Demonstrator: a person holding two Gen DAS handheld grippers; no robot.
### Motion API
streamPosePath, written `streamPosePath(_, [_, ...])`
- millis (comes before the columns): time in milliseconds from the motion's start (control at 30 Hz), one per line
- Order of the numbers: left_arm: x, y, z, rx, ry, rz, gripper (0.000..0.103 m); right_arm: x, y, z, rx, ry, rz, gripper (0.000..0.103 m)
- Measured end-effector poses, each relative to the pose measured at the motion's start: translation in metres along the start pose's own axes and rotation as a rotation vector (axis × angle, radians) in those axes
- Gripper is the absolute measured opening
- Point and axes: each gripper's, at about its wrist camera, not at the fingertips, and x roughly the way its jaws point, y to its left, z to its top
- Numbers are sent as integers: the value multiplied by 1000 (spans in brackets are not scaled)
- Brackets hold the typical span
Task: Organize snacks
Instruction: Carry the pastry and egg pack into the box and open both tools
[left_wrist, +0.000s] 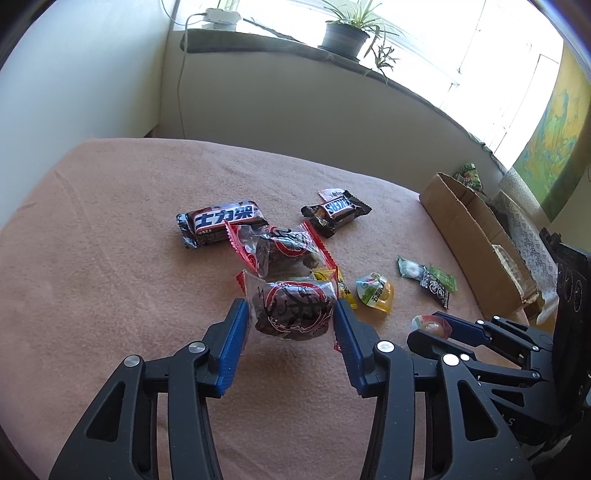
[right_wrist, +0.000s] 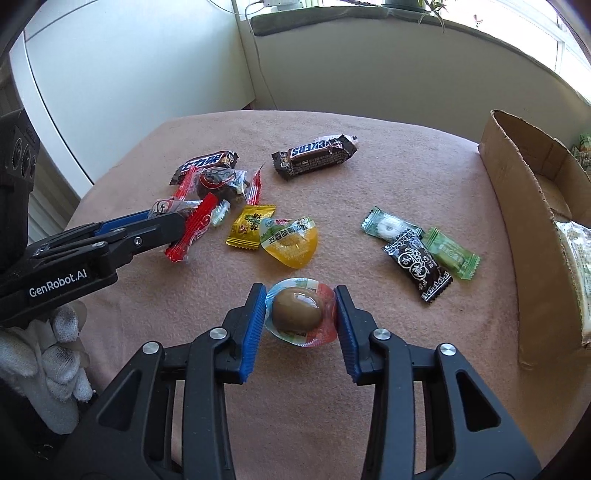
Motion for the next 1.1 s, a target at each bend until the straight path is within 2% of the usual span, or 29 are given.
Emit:
streamPosePath(467, [-8,-34,18,57,-45,-56,46,-40,-30,20,29,-94,-32,39])
streamPosePath(1100, [24,-135,62,223,-80,-178,46,-84,-133,51,128,-193,-167,39])
